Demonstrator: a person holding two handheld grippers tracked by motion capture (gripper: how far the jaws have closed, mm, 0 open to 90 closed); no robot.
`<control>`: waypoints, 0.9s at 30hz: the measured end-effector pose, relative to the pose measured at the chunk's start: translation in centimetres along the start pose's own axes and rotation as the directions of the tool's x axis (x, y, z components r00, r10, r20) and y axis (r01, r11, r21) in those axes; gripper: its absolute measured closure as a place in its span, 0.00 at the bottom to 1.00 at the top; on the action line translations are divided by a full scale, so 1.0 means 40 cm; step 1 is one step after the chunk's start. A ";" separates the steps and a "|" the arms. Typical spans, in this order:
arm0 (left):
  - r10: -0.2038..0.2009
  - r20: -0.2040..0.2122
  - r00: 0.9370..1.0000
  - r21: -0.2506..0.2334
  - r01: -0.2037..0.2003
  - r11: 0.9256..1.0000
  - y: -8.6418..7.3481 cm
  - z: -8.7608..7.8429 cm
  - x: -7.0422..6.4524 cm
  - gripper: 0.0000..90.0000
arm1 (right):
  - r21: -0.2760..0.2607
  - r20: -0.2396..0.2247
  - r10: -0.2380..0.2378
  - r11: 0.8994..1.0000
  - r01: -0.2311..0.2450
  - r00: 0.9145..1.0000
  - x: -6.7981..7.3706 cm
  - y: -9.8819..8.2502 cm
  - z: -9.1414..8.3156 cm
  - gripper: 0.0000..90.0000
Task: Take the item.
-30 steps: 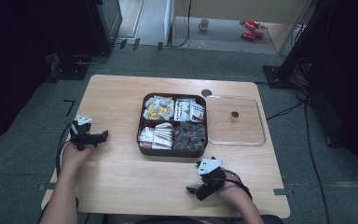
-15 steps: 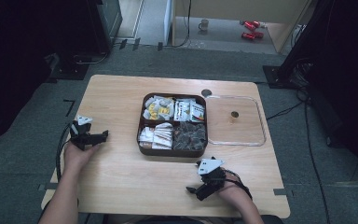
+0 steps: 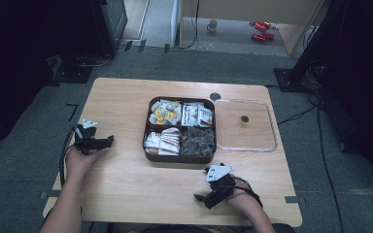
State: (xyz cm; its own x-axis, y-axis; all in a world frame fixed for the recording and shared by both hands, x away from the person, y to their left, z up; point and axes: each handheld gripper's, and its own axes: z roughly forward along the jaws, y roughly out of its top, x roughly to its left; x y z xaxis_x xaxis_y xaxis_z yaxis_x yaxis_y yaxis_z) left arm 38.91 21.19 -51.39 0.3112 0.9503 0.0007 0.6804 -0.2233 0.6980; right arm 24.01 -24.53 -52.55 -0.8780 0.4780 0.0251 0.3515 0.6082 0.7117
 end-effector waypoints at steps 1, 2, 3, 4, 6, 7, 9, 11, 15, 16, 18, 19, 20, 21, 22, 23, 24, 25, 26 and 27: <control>0.003 0.003 1.000 -0.001 -0.003 1.000 0.001 -0.002 0.000 0.15 | 0.000 0.000 0.000 1.000 0.000 1.000 0.000 0.000 0.000 0.00; 0.003 0.003 1.000 0.000 -0.003 1.000 0.001 -0.002 0.000 0.17 | 0.000 0.000 0.000 1.000 0.000 1.000 0.000 0.000 0.000 0.00; 0.002 0.003 1.000 0.000 -0.002 1.000 0.001 -0.002 0.000 0.17 | 0.000 0.000 -0.001 1.000 0.001 1.000 0.000 0.000 0.000 0.00; 0.002 0.003 1.000 0.001 -0.002 1.000 0.001 -0.002 0.000 0.17 | 0.000 0.000 -0.001 1.000 0.001 1.000 0.000 0.000 0.000 0.00; 0.005 0.008 1.000 0.009 -0.005 1.000 0.003 -0.003 0.001 0.17 | 0.000 0.000 0.000 1.000 0.000 1.000 0.000 0.000 0.000 0.00; 0.003 0.016 1.000 0.015 -0.003 1.000 0.006 -0.004 0.002 0.17 | 0.000 0.000 0.000 1.000 0.000 1.000 0.000 0.000 0.000 0.00; -0.007 0.032 0.999 0.017 0.006 1.000 0.008 -0.006 0.004 0.19 | 0.000 0.000 0.000 1.000 0.000 1.000 0.000 0.000 0.000 0.00; -0.011 0.039 0.999 0.019 0.011 1.000 0.009 -0.006 0.005 0.19 | 0.000 0.000 0.000 1.000 0.000 1.000 0.000 0.000 0.000 0.00; 0.002 0.048 0.999 0.033 -0.004 0.999 0.016 -0.010 0.002 0.28 | 0.000 0.000 0.000 1.000 0.000 1.000 0.000 0.000 0.000 0.00; 0.003 0.050 0.999 0.041 -0.005 0.999 0.018 -0.010 0.001 0.28 | 0.000 0.000 0.000 1.000 0.000 1.000 0.000 0.000 0.000 0.00; 0.006 0.056 0.998 0.046 -0.009 0.999 0.020 -0.011 0.001 0.28 | 0.000 0.000 0.000 1.000 0.000 1.000 0.000 0.000 0.000 0.00; 0.006 0.071 0.997 0.047 -0.009 0.999 0.023 -0.013 0.000 0.28 | 0.000 0.000 0.000 1.000 0.000 1.000 0.000 0.000 0.000 0.00; 0.007 0.078 0.997 0.059 -0.012 0.998 0.027 -0.017 -0.002 0.29 | 0.000 0.000 0.000 1.000 0.000 1.000 0.000 0.000 0.000 0.00; 0.011 0.084 0.996 0.061 -0.016 0.998 0.029 -0.020 -0.003 0.35 | 0.000 0.001 0.000 1.000 0.000 1.000 0.000 0.000 0.000 0.00; 0.010 0.090 0.996 0.063 -0.016 0.998 0.031 -0.023 -0.005 0.38 | 0.000 0.000 0.000 1.000 0.000 1.000 0.000 0.000 0.000 0.00; 0.009 0.097 0.995 0.061 -0.015 0.998 0.033 -0.025 -0.006 0.37 | 0.000 0.000 0.000 1.000 0.000 1.000 0.000 0.000 0.000 0.00; 0.009 0.109 0.994 0.056 -0.015 0.998 0.035 -0.029 -0.007 0.37 | 0.000 0.001 0.000 1.000 0.000 1.000 0.000 0.000 0.000 0.00; 0.015 0.113 0.993 0.054 -0.021 0.998 0.037 -0.031 -0.009 0.37 | 0.000 0.000 0.000 1.000 0.000 1.000 0.000 0.000 0.000 0.00; 0.015 0.113 0.993 0.054 -0.021 0.998 0.037 -0.031 -0.009 0.37 | 0.000 0.000 0.000 1.000 0.000 1.000 0.000 0.000 0.000 0.00; 0.025 0.113 0.993 0.051 -0.031 0.998 0.039 -0.034 -0.012 0.37 | 0.000 0.001 0.000 1.000 0.000 1.000 0.000 0.000 0.000 0.00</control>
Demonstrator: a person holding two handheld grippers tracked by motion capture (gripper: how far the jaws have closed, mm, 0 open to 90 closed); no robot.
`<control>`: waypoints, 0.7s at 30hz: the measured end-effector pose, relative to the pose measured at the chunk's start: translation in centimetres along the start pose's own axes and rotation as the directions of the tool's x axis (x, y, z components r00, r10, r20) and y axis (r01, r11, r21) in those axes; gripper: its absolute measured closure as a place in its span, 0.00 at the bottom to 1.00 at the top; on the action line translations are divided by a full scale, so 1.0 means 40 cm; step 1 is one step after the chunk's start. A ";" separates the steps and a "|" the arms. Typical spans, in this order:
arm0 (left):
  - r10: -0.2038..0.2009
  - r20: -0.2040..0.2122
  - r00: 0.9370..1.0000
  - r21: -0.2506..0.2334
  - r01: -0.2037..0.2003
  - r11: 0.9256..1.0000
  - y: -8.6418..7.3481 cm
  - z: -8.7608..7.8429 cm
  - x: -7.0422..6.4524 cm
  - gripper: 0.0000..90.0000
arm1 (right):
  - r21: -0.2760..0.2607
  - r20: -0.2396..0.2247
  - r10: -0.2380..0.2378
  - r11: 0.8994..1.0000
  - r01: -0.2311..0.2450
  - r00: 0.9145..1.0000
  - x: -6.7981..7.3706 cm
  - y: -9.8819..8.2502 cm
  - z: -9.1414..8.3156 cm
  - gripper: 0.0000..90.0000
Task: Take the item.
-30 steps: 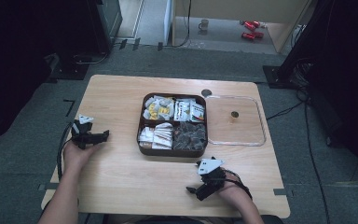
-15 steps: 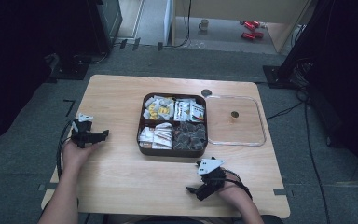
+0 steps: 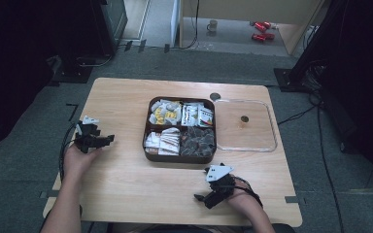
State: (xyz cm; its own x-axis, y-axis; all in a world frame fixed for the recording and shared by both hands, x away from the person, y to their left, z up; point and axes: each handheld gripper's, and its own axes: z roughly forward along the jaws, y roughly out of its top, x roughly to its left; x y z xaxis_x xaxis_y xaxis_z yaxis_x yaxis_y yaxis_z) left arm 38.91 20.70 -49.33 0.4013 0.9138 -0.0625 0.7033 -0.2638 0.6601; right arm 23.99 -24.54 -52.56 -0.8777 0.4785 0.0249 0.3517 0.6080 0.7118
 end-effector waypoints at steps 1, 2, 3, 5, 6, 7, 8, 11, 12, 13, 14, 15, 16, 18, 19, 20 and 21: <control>0.000 0.000 1.000 0.000 0.000 1.000 0.000 0.000 0.000 0.37 | 0.000 0.000 0.000 1.000 0.000 1.000 0.000 0.000 0.000 0.00; 0.006 0.005 1.000 -0.001 -0.006 1.000 0.004 -0.004 -0.001 0.37 | 0.000 0.000 0.000 1.000 0.000 1.000 0.000 0.000 0.000 0.00; 0.006 0.005 1.000 -0.001 -0.006 1.000 0.004 -0.004 -0.001 0.37 | 0.000 0.000 0.000 1.000 0.000 1.000 0.000 0.000 0.000 0.00; 0.004 0.018 1.000 -0.006 -0.004 1.000 0.008 -0.009 -0.003 0.39 | 0.000 0.000 0.000 1.000 0.000 1.000 0.000 0.000 0.000 0.00; 0.009 0.026 1.000 -0.011 -0.009 1.000 0.011 -0.012 -0.005 0.39 | 0.001 0.000 0.000 1.000 0.000 1.000 0.000 0.000 0.000 0.00; 0.016 0.030 0.999 -0.012 -0.016 1.000 0.014 -0.015 -0.007 0.40 | 0.001 0.000 0.000 1.000 0.000 1.000 0.000 0.000 0.000 0.00; 0.021 0.030 0.999 -0.015 -0.020 1.000 0.016 -0.016 -0.009 0.41 | 0.001 0.000 0.000 1.000 0.000 1.000 0.000 0.000 0.000 0.00; 0.005 0.055 0.998 -0.006 -0.005 1.000 0.022 -0.021 -0.016 0.47 | 0.001 0.000 0.000 1.000 0.000 1.000 0.000 0.000 0.000 0.00; 0.004 0.058 0.998 -0.003 -0.004 1.000 0.023 -0.022 -0.017 0.48 | 0.001 0.000 0.000 1.000 0.000 1.000 0.000 0.000 0.000 0.00; 0.004 0.058 0.998 -0.003 -0.004 1.000 0.023 -0.022 -0.017 0.48 | 0.001 0.000 0.000 1.000 0.000 1.000 0.000 0.000 0.000 0.00; 0.010 0.064 0.998 -0.003 -0.010 1.000 0.025 -0.025 -0.022 0.48 | 0.001 0.000 0.000 1.000 0.000 1.000 0.000 0.000 0.000 0.00; 0.010 0.064 0.998 -0.003 -0.010 1.000 0.025 -0.025 -0.022 0.48 | 0.001 0.000 0.000 1.000 0.000 1.000 0.000 0.000 0.000 0.00; 0.020 0.067 0.998 -0.007 -0.020 1.000 0.029 -0.029 -0.026 0.48 | 0.000 0.000 0.000 1.000 0.000 1.000 0.000 0.000 0.000 0.00; 0.026 0.071 0.997 -0.014 -0.025 1.000 0.032 -0.033 -0.031 0.48 | 0.001 0.000 0.000 1.000 0.000 1.000 0.000 0.000 0.000 0.00; 0.028 0.075 0.997 -0.017 -0.026 1.000 0.035 -0.035 -0.033 0.48 | 0.001 0.000 0.000 1.000 0.000 1.000 0.000 0.000 0.000 0.00; 0.027 0.082 0.996 -0.017 -0.025 1.000 0.036 -0.038 -0.035 0.48 | 0.000 0.000 0.000 1.000 0.000 1.000 0.000 0.000 0.000 0.00; 0.027 0.082 0.996 -0.017 -0.025 1.000 0.036 -0.038 -0.035 0.49 | 0.001 0.000 0.000 1.000 0.000 1.000 0.000 0.000 0.000 0.00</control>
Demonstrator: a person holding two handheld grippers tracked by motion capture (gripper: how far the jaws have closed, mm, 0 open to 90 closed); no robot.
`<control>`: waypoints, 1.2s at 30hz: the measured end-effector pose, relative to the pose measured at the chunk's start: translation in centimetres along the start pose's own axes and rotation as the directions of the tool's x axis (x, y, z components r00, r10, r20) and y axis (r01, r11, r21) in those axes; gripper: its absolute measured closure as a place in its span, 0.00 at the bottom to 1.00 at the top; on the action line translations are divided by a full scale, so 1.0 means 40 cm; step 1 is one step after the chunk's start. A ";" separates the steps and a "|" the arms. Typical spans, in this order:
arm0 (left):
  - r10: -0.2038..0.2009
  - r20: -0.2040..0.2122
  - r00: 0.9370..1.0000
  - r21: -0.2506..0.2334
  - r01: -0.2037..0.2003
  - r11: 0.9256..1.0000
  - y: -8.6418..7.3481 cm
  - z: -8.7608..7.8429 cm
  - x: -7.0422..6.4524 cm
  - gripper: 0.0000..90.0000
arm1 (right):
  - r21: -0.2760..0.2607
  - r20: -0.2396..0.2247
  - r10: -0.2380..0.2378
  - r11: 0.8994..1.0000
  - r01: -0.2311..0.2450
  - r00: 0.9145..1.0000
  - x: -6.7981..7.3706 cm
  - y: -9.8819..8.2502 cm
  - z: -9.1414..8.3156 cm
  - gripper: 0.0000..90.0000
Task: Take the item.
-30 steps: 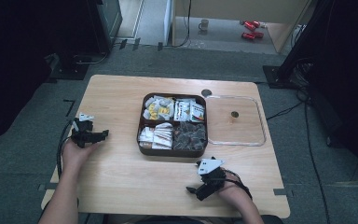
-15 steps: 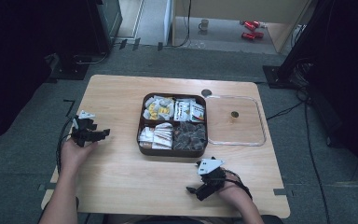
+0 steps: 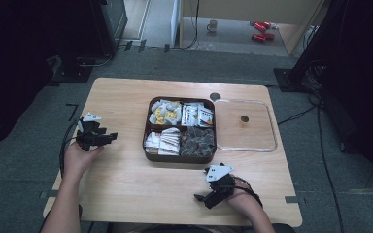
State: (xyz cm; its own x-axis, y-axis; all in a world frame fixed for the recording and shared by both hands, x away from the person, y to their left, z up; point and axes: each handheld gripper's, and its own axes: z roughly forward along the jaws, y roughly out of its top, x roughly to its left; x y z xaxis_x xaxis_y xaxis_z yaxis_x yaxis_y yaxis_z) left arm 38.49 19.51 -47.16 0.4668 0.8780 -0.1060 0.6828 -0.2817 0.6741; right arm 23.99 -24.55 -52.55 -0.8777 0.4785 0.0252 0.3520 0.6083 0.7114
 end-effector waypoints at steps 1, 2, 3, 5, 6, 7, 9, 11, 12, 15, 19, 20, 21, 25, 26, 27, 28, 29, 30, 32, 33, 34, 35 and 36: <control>0.000 0.014 1.000 0.002 0.000 1.000 0.002 -0.004 -0.004 0.50 | 0.000 0.000 0.000 1.000 0.000 1.000 0.000 0.000 0.000 0.00; 0.006 0.019 1.000 0.001 -0.006 1.000 0.004 -0.006 -0.007 0.51 | 0.000 0.000 0.000 1.000 0.000 1.000 0.000 0.000 0.000 0.00; 0.011 0.023 1.000 0.002 -0.011 1.000 0.005 -0.007 -0.009 0.51 | 0.000 0.000 0.000 1.000 0.000 1.000 0.000 0.000 0.000 0.00; 0.022 0.028 0.999 0.004 -0.022 1.000 0.008 -0.010 -0.013 0.52 | 0.000 0.000 0.000 1.000 0.000 1.000 0.000 0.000 0.000 0.00; 0.022 0.028 0.999 0.004 -0.022 1.000 0.008 -0.010 -0.013 0.52 | 0.000 0.000 0.000 1.000 0.000 1.000 0.000 0.000 0.000 0.00; 0.029 0.031 0.999 0.004 -0.030 1.000 0.012 -0.011 -0.019 0.52 | 0.000 0.000 0.000 1.000 0.000 1.000 0.000 0.000 0.000 0.00; 0.038 0.036 0.999 0.004 -0.038 0.999 0.015 -0.013 -0.025 0.51 | 0.000 0.000 0.000 1.000 0.000 1.000 0.000 0.000 0.000 0.00; 0.047 0.046 0.998 0.002 -0.047 0.999 0.020 -0.014 -0.033 0.51 | 0.000 0.000 0.000 1.000 0.000 1.000 0.000 0.000 0.000 0.00; 0.049 0.050 0.998 0.003 -0.049 0.999 0.023 -0.015 -0.037 0.50 | 0.000 0.000 0.000 1.000 0.000 1.000 0.000 0.000 0.000 0.00; 0.053 0.064 0.997 -0.007 -0.053 0.999 0.033 -0.019 -0.050 0.50 | 0.001 0.000 0.000 1.000 0.000 1.000 0.000 0.000 0.000 0.00; 0.064 0.081 0.995 -0.014 -0.063 0.998 0.044 -0.024 -0.065 0.50 | 0.001 0.000 0.001 1.000 -0.001 1.000 0.000 0.000 0.000 0.00; 0.065 0.086 0.994 -0.015 -0.064 0.998 0.047 -0.025 -0.069 0.50 | 0.001 0.000 0.000 1.000 0.000 1.000 0.000 0.000 0.000 0.00; 0.068 0.092 0.993 -0.015 -0.067 0.998 0.051 -0.026 -0.072 0.50 | 0.001 0.000 0.001 1.000 -0.001 1.000 0.000 0.000 0.000 0.00; 0.077 0.100 0.992 -0.027 -0.074 0.997 0.065 -0.036 -0.090 0.51 | 0.001 0.000 0.001 1.000 -0.001 1.000 0.000 0.000 0.000 0.00; 0.082 0.102 0.991 -0.035 -0.078 0.996 0.069 -0.038 -0.093 0.50 | 0.001 0.000 0.001 1.000 -0.001 1.000 0.000 0.000 0.000 0.00; 0.078 0.110 0.991 -0.040 -0.074 0.996 0.073 -0.040 -0.097 0.51 | 0.001 0.000 0.000 1.000 0.000 1.000 0.000 0.000 0.000 0.00; 0.078 0.110 0.991 -0.040 -0.074 0.996 0.073 -0.040 -0.097 0.51 | 0.001 0.000 0.000 1.000 0.000 1.000 0.000 0.000 0.000 0.00; 0.077 0.117 0.990 -0.046 -0.072 0.996 0.076 -0.041 -0.101 0.51 | 0.001 0.000 0.000 1.000 0.000 1.000 0.000 0.000 0.000 0.00; 0.081 0.120 0.990 -0.050 -0.075 0.996 0.079 -0.041 -0.105 0.51 | 0.001 0.000 0.000 1.000 0.000 1.000 0.000 0.000 0.000 0.00; 0.094 0.128 0.987 -0.050 -0.088 0.995 0.086 -0.041 -0.116 0.51 | 0.001 0.000 0.000 1.000 0.000 1.000 0.000 0.000 0.000 0.00; 0.098 0.135 0.986 -0.047 -0.093 0.995 0.090 -0.040 -0.121 0.52 | 0.001 0.000 0.000 1.000 0.000 1.000 0.000 0.000 0.000 0.00; 0.099 0.140 0.985 -0.043 -0.094 0.995 0.094 -0.037 -0.128 0.52 | 0.001 0.000 0.000 1.000 0.000 1.000 0.000 0.000 0.000 0.00; 0.103 0.142 0.984 -0.040 -0.098 0.994 0.096 -0.037 -0.131 0.52 | 0.001 -0.001 0.000 1.000 0.000 1.000 0.000 0.000 0.000 0.00; 0.105 0.148 0.983 -0.037 -0.100 0.994 0.100 -0.035 -0.135 0.52 | 0.001 0.000 0.000 1.000 0.000 1.000 0.000 0.000 0.000 0.00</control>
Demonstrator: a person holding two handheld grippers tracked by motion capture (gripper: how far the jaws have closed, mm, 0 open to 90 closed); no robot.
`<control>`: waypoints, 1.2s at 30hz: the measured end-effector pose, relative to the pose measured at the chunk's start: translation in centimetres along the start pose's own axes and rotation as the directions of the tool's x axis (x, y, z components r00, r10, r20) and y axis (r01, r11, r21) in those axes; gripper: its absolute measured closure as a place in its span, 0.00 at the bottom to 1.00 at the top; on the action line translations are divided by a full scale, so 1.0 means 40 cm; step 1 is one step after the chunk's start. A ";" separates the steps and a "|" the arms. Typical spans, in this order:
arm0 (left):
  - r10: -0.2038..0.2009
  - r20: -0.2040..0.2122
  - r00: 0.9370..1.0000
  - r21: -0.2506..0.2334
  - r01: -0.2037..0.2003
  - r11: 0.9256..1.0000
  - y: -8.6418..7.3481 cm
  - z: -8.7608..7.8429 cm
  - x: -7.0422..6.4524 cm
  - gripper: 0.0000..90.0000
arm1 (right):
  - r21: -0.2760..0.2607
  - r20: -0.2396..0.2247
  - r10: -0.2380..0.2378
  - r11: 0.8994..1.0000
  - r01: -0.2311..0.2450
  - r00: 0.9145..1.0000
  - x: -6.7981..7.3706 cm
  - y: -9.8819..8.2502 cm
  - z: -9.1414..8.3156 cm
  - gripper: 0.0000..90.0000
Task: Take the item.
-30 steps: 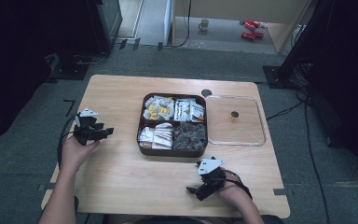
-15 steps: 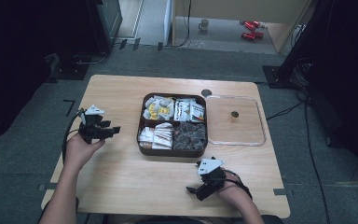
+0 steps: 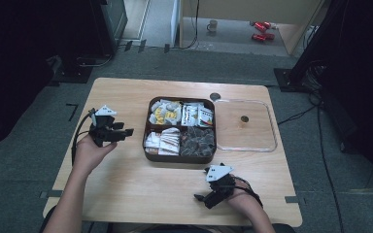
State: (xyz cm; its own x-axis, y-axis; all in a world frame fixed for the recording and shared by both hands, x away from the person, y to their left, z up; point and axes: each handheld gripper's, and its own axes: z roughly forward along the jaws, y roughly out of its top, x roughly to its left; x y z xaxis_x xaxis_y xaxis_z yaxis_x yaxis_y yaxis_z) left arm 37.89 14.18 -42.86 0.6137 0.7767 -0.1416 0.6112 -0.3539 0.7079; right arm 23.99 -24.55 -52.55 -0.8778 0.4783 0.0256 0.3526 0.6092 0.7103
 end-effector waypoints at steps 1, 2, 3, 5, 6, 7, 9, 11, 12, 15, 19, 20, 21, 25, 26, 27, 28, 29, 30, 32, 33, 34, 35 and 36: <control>0.000 0.004 1.000 -0.001 0.000 1.000 0.003 0.001 -0.003 0.52 | 0.000 0.000 0.000 1.000 0.000 1.000 0.000 0.000 0.000 0.00; -0.003 0.009 1.000 -0.001 0.003 1.000 0.005 0.002 -0.005 0.52 | 0.000 0.000 0.000 1.000 0.000 1.000 0.000 0.000 0.000 0.00; -0.006 0.014 1.000 0.000 0.006 1.000 0.008 0.003 -0.008 0.52 | 0.000 0.000 0.000 1.000 0.000 1.000 0.000 0.000 0.000 0.00; -0.010 0.022 1.000 -0.002 0.010 1.000 0.013 0.004 -0.012 0.52 | 0.000 0.000 0.000 1.000 0.000 1.000 0.000 0.000 0.000 0.00; -0.010 0.022 1.000 -0.002 0.010 1.000 0.013 0.004 -0.012 0.53 | 0.000 0.000 0.000 1.000 0.000 1.000 0.000 0.000 0.000 0.00; -0.013 0.033 0.999 -0.004 0.013 1.000 0.017 0.004 -0.016 0.53 | 0.000 0.000 0.000 1.000 0.000 1.000 0.000 0.000 0.000 0.00; -0.012 0.039 0.999 0.002 0.012 1.000 0.022 0.005 -0.022 0.53 | 0.000 0.000 0.000 1.000 0.000 1.000 0.000 0.000 0.000 0.00; -0.006 0.048 0.999 0.005 0.006 1.000 0.027 0.005 -0.030 0.53 | -0.001 0.001 0.000 1.000 0.000 1.000 0.000 0.000 0.000 0.00; -0.006 0.048 0.999 0.005 0.006 1.000 0.027 0.005 -0.030 0.54 | -0.001 0.001 0.000 1.000 0.000 1.000 0.000 0.000 0.000 0.00; 0.018 0.057 0.998 0.001 -0.018 1.000 0.040 0.005 -0.050 0.54 | -0.001 0.000 0.000 1.000 0.000 1.000 0.000 0.000 0.000 0.00; 0.037 0.077 0.996 -0.003 -0.037 0.999 0.054 0.010 -0.066 0.55 | -0.001 0.001 0.000 1.000 0.000 1.000 0.000 0.000 0.000 0.00; 0.037 0.077 0.996 -0.003 -0.037 0.999 0.054 0.010 -0.066 0.55 | -0.001 0.001 0.000 1.000 0.000 1.000 0.000 0.000 0.000 0.00; 0.042 0.085 0.996 0.003 -0.043 0.999 0.059 0.016 -0.074 0.55 | -0.001 0.001 0.000 1.000 0.000 1.000 0.000 0.000 0.000 0.00; 0.032 0.115 0.993 0.012 -0.034 0.999 0.066 0.029 -0.079 0.59 | -0.001 0.001 0.000 1.000 0.000 1.000 0.000 0.000 0.000 0.00; 0.032 0.115 0.993 0.012 -0.034 0.999 0.066 0.029 -0.079 0.59 | -0.001 0.001 0.000 1.000 0.000 1.000 0.000 0.000 0.000 0.00; 0.040 0.117 0.992 0.014 -0.042 0.999 0.069 0.037 -0.083 0.60 | -0.001 0.001 0.000 1.000 0.000 1.000 0.000 0.000 0.000 0.00; 0.051 0.113 0.992 0.017 -0.053 0.998 0.072 0.040 -0.085 0.60 | -0.001 0.001 0.000 1.000 0.000 1.000 0.000 0.000 0.000 0.00; 0.062 0.110 0.992 0.012 -0.063 0.998 0.074 0.042 -0.089 0.61 | -0.001 0.002 0.001 1.000 -0.001 1.000 0.000 0.000 0.000 0.00; 0.071 0.107 0.992 0.010 -0.073 0.997 0.077 0.044 -0.092 0.62 | -0.001 0.001 0.000 1.000 0.000 1.000 0.000 0.000 0.000 0.00; 0.074 0.109 0.991 0.007 -0.075 0.997 0.079 0.047 -0.095 0.63 | -0.001 0.001 0.000 1.000 0.000 1.000 0.000 0.000 0.000 0.00; 0.084 0.115 0.990 0.011 -0.086 0.996 0.085 0.054 -0.100 0.63 | -0.001 0.001 0.000 1.000 0.000 1.000 0.000 0.000 0.000 0.00; 0.090 0.117 0.989 0.021 -0.093 0.995 0.089 0.059 -0.102 0.63 | -0.001 0.001 0.000 1.000 0.000 1.000 0.000 0.000 0.000 0.00; 0.091 0.117 0.989 0.020 -0.094 0.995 0.092 0.065 -0.105 0.63 | -0.001 0.001 0.000 1.000 0.000 1.000 0.000 0.000 0.000 0.00; 0.091 0.117 0.989 0.020 -0.094 0.995 0.092 0.065 -0.105 0.63 | -0.001 0.001 0.000 1.000 0.000 1.000 0.000 0.000 0.000 0.00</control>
State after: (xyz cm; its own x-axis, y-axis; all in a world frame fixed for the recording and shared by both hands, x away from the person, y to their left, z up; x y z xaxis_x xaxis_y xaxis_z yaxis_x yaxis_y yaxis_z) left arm 38.83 8.26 -41.46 0.7212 0.6749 -0.1562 0.5607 -0.4361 0.7039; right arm 23.98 -24.56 -52.55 -0.8774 0.4790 0.0252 0.3526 0.6083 0.7111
